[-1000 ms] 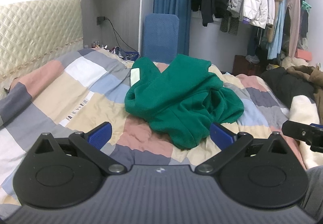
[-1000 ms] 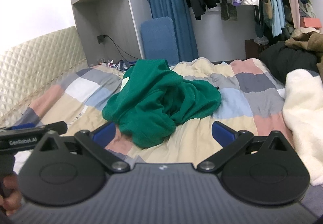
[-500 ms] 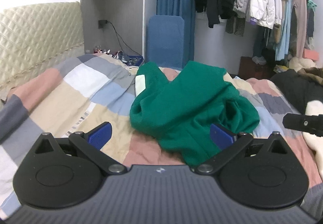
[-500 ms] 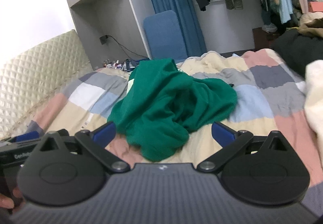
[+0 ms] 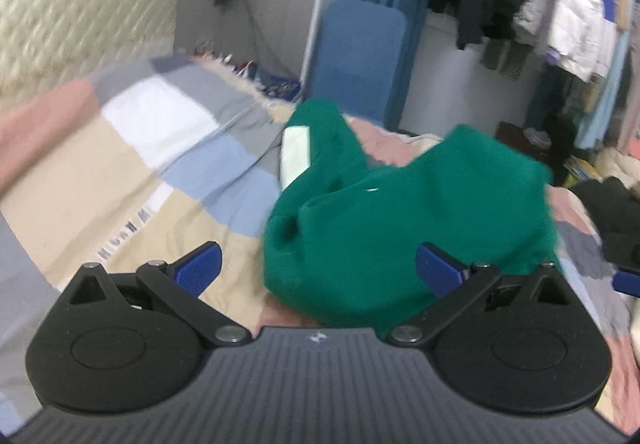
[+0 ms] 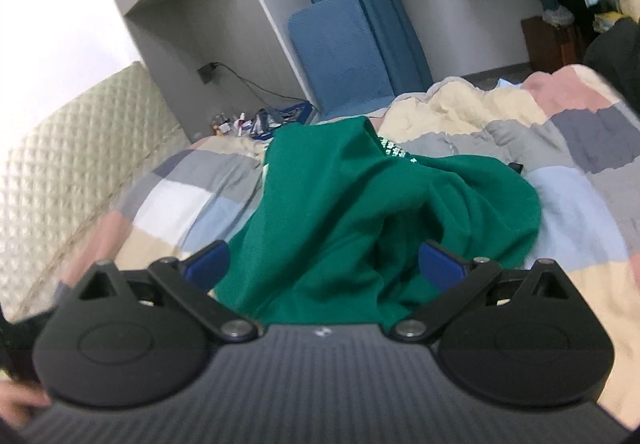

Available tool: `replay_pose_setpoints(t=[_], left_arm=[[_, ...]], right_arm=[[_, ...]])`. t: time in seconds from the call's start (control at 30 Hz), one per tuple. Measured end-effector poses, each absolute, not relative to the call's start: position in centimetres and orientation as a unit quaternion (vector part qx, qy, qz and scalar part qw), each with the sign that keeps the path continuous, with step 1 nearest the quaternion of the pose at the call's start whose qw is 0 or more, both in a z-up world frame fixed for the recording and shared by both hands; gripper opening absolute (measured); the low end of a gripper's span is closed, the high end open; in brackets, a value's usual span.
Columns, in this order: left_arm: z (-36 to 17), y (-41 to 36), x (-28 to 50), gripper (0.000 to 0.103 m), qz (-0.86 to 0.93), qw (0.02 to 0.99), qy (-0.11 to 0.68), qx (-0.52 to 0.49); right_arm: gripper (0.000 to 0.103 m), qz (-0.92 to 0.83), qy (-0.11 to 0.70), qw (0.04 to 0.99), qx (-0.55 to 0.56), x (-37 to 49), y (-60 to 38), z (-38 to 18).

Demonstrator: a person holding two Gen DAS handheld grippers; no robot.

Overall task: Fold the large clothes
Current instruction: 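Reach both grippers into the green hoodie and close on the fabric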

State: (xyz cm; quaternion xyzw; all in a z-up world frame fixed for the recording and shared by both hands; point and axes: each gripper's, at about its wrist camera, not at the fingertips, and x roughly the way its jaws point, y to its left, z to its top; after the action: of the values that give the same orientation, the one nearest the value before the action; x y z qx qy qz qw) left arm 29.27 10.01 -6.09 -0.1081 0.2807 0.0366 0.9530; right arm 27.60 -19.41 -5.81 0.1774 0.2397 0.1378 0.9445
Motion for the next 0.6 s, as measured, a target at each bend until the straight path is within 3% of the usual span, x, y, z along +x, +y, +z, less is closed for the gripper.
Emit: replay_pose_setpoints(t=[0.53, 0.6], left_arm=[[-21.5, 15.7, 38.5, 0.103, -0.12, 0.859, 0.304, -0.393], [-22.4, 15.7, 39.3, 0.094, -0.139, 0.844, 0.305, -0.418]], right_arm=[[0.1, 0.179, 0.18, 0.945, 0.208, 36.0, -20.5, -11.7], [0.1, 0.18, 0.167, 0.949, 0.198, 36.7, -20.1, -12.1]])
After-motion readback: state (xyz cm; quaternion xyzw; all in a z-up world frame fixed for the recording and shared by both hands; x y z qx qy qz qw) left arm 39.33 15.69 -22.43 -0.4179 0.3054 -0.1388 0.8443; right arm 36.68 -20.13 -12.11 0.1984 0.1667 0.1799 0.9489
